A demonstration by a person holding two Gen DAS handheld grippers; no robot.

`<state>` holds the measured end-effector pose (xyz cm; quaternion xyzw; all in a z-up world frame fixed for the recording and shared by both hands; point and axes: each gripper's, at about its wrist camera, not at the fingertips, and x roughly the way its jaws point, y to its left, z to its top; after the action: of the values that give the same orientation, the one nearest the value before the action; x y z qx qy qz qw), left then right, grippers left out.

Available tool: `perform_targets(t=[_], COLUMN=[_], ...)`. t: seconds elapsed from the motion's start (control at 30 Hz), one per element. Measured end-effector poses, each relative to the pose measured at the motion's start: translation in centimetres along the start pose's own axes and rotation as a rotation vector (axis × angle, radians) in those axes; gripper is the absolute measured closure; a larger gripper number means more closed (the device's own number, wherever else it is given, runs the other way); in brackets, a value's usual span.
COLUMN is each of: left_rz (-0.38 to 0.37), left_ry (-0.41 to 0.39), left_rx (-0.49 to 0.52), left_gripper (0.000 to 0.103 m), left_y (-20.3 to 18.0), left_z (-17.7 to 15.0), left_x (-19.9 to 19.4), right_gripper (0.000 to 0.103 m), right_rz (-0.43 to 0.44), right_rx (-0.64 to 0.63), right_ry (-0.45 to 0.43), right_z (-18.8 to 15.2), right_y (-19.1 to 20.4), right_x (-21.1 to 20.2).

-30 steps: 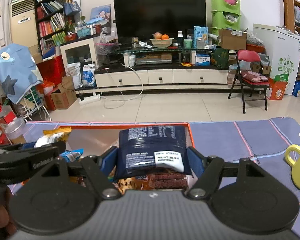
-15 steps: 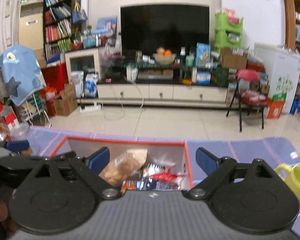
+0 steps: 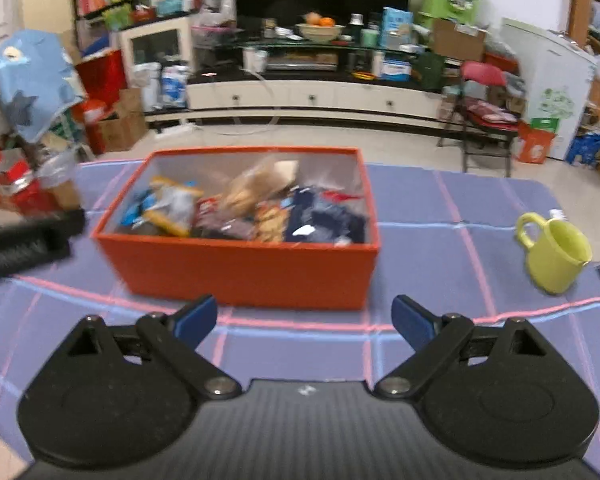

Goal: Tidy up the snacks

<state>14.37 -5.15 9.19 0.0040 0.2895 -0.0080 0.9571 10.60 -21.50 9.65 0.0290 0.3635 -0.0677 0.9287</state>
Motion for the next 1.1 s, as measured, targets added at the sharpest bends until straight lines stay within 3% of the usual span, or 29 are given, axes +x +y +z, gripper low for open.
perform_targets(t=[0.13, 0.23, 0.33, 0.47, 0.7, 0.97, 1.1], left_rz=[-0.038, -0.112, -0.12, -0.111, -0.027, -0.006, -0.035], left_ry=[0.061, 0.135, 0.242, 0.165, 0.208, 0.199, 0.2], left_rx=[0.025, 0.002, -0.016, 0.056, 0.112, 0.134, 0.119], left_gripper=[0.013, 0.013, 0.014, 0.013, 0.014, 0.013, 0.013], left_y=[-0.9, -1.3, -1.9, -3.1, -3.0, -3.3, -3.4], left_z=[-2.9, -4.3, -4.5, -4.9, -5.3, -5.5, -5.4], left_x=[-0.5, -0.2, 0.7, 0.6, 3.4, 4.4, 4.4], right_gripper=[0.011, 0.011, 0.011, 0.011, 0.011, 0.011, 0.011], right_rz=[-0.04, -0.064, -0.094, -0.116, -0.079, -0.053, -0.046], right_rx=[-0.056, -0.052, -0.045, -0.053, -0.097, -0.098, -0.104], right_ry=[0.003, 0.057, 0.083, 0.117, 0.132, 0.138, 0.13], right_z=[-2.5, -3.8, -4.4, -4.3, -4.8, -5.0, -5.0], right_y=[1.2, 0.5, -0.3, -0.8, 0.6, 0.9, 1.1], right_x=[-1.2, -0.8, 0.5, 2.5, 3.9, 4.5, 4.2])
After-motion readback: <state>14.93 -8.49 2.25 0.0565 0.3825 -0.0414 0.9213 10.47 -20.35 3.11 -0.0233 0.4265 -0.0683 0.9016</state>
